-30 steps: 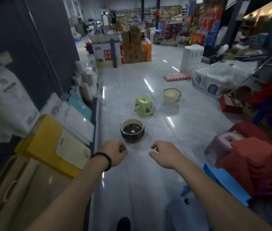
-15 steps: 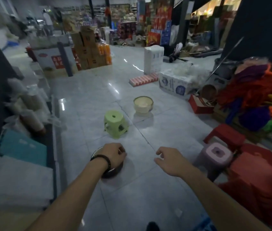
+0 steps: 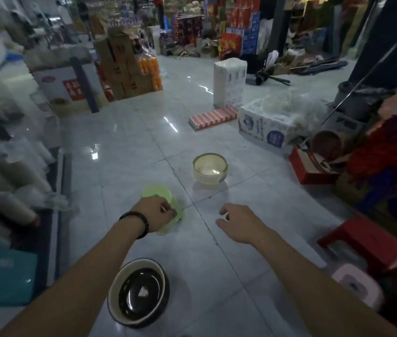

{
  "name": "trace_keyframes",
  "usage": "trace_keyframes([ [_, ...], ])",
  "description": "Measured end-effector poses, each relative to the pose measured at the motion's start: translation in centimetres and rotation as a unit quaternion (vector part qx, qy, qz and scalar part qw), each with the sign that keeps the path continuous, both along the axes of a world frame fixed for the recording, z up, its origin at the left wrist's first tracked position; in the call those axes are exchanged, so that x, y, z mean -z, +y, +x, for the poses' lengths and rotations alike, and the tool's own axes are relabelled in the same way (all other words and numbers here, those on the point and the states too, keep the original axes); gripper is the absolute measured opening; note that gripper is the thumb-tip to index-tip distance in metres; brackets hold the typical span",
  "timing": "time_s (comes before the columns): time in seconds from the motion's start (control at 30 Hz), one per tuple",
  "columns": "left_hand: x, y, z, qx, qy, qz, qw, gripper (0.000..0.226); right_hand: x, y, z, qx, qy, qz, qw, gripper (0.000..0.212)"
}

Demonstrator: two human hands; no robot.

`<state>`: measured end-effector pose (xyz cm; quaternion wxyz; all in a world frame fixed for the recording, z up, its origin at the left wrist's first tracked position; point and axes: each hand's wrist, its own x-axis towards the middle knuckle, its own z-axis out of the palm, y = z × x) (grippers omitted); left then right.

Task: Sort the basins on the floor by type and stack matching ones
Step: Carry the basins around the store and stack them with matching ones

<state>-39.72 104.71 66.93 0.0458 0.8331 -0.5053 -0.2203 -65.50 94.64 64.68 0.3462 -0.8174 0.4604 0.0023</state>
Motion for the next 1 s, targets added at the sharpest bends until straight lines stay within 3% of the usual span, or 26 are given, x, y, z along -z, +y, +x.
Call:
trace_keyframes([
  [0.6,7.0,-52.7,18.1,0.010,0.074,0.009,0.997,0.034,4.3,-47.6,14.7,0.106,0.057,0.035,0.992,0.041],
  [0.8,12.0,-67.4,23.9,-0.002,0.067,0.046,0.997,0.032,11.0,-63.7,20.8,0.100,0.039,0.085,0.991,0.045],
  [1.0,18.5,-79.9,29.5,-0.091,0.114,0.062,0.987,0.033,18.1,-78.2,26.4,0.120,0.063,0.171,0.976,0.045],
])
